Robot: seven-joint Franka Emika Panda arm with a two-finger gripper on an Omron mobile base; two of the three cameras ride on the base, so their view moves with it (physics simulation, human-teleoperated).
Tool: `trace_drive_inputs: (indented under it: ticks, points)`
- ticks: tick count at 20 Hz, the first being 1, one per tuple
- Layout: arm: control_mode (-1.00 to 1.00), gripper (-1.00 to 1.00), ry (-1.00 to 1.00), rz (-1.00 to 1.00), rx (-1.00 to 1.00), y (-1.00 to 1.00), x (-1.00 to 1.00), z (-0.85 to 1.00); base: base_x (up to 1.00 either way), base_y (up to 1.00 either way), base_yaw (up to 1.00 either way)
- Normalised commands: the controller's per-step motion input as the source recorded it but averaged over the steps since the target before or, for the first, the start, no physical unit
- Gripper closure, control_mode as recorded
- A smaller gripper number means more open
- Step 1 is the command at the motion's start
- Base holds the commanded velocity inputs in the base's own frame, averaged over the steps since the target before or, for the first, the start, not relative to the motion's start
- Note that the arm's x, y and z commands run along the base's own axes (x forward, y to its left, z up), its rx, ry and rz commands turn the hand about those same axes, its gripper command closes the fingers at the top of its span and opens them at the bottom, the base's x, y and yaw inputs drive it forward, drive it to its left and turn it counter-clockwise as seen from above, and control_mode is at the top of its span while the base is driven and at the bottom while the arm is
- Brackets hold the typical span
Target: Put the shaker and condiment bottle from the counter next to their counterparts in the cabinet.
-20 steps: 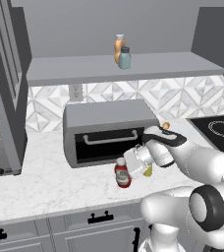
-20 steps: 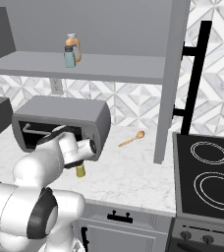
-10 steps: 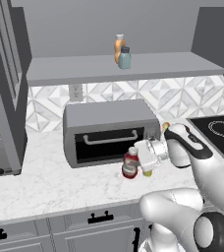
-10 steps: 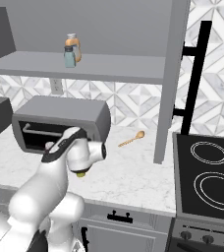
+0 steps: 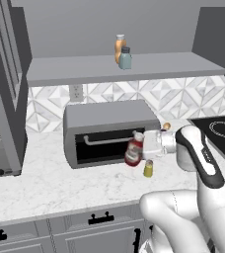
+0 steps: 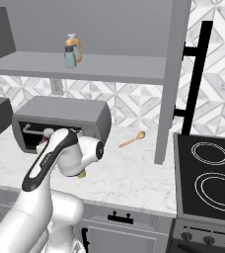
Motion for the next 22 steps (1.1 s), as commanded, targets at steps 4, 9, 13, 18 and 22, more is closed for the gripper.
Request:
trace_drive_inputs:
  ticks: [4,9,13,18,22]
  points:
    - [-1.0,1.0,0.0,-0.15,0.0,-0.05,0.0,0.7,0.0,0.0,0.0]
    - [-1.0,1.0,0.0,-0.12,0.0,-0.11,0.0,0.74,0.0,0.0,0.0]
    - [-1.0,1.0,0.0,-0.08,0.0,-0.15,0.0,0.77,0.0,0.0,0.0]
    - [-1.0,1.0,0.02,-0.06,0.0,-0.07,0.0,0.75,0.0,0.0,0.0]
    - [-1.0,1.0,0.04,-0.05,0.0,-0.12,0.0,0.82,0.0,0.0,0.0]
